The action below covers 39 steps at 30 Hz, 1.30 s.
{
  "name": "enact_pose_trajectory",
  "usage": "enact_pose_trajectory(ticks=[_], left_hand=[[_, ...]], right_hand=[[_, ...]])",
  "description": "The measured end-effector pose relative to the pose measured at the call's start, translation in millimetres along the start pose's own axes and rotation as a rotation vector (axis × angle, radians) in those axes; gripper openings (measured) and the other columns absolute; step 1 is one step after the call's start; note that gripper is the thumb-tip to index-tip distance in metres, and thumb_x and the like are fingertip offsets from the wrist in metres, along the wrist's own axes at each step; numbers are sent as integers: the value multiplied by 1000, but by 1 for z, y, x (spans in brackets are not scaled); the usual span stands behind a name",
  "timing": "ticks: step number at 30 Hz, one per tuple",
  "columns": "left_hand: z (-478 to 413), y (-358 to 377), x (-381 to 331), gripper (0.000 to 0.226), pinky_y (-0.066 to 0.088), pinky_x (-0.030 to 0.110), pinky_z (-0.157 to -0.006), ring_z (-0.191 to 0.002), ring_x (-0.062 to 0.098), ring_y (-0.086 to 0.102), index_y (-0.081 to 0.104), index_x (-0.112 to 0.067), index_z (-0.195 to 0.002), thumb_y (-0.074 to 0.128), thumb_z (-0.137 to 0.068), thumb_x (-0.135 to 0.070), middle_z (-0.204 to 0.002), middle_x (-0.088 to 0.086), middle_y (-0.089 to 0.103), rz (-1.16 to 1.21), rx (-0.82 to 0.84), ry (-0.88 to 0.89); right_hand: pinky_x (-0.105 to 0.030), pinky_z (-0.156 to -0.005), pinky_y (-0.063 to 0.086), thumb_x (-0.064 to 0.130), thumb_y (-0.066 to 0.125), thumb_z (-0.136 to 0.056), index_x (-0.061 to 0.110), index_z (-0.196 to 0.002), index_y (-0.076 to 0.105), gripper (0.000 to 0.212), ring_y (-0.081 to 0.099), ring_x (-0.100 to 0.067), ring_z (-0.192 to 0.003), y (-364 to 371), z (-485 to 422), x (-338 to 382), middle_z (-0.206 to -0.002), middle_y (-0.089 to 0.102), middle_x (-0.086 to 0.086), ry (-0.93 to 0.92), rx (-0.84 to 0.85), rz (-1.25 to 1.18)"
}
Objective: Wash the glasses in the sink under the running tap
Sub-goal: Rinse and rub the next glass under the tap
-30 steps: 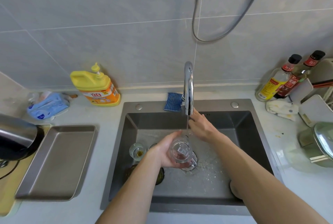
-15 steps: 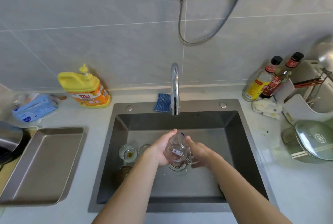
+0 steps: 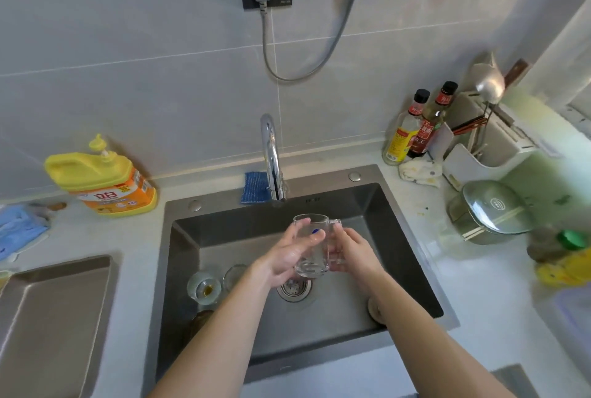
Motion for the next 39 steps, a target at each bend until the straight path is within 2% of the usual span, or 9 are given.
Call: enact_pose_trajectory(ticks=[6,10,14,19,24,30,33,35,39], left_hand=[[13,0,-11,88,49,53,-111,-133,26,56,45,-15,-145,95,-72,-20,-141,11,57,-279,30,117],[25,6,-16,95,51,52,-109,-129,26,61,52,-18,-138,98,-56,-29,-135,7,65,-359,95,169],[35,27,-14,81,53,52,-107,-124,25,63,54,-28,-136,96,-67,-24,-133,6,62,-390,175,214],[49,62,-4,84,51,48,-108,-120,21,66,60,-36,-129,100,-56,-34,-130,1,67,-432,252,229],[65,112,11,77,51,34,-96,-115,19,68,59,-27,-135,96,-68,-15,-124,0,67,-508,353,242],[100,194,48,78,52,33,-91,-113,17,69,62,-26,-129,98,-62,-12,-128,5,67,-579,522,241],[128,236,75,77,51,25,-84,-119,18,64,61,-29,-128,98,-62,-13,-128,2,66,-621,606,247],[149,264,95,72,49,22,-82,-121,15,62,61,-29,-130,96,-69,-13,-129,-2,63,-648,662,244],[193,314,138,77,52,36,-102,-119,10,65,62,-34,-125,99,-58,-28,-132,-5,65,-708,719,265]], right_hand=[[-51,-86,64,44,55,-105,4,-115,62,42,71,-26,-94,4,40,-5,-104,67,-15,-59,-179,-145],[-44,-95,61,43,53,-105,16,-117,64,31,69,-19,-104,5,74,-3,-113,70,-6,-116,-297,-132],[-46,-105,53,41,55,-103,36,-122,66,22,65,-15,-114,-7,111,-11,-120,71,5,-149,-393,-65],[-31,-83,48,21,57,-101,60,-100,66,40,64,-3,-86,-28,160,-13,-104,74,14,-174,-473,-82],[-32,-92,51,16,59,-96,53,-114,66,42,69,-11,-110,-56,204,-30,-118,74,8,-187,-574,-106],[-33,-95,47,14,64,-97,15,-132,45,40,63,-7,-100,-105,271,-79,-127,66,1,-142,-798,-240],[-39,-103,48,15,66,-96,14,-122,45,34,60,-11,-94,-131,314,-105,-124,65,-1,-141,-902,-255],[-48,-110,47,19,68,-95,18,-121,47,34,61,-15,-109,-148,345,-122,-127,63,-1,-144,-964,-253],[-49,-111,46,25,66,-99,23,-124,51,30,56,-14,-124,-179,416,-156,-136,58,-2,-145,-1060,-245]])
Point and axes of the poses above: each hand's wrist, its own z-axis away from the middle knuckle, its own y-axis out of the palm, x = y × z, the point moved 8 cm from there along -z, towards the middle knuckle
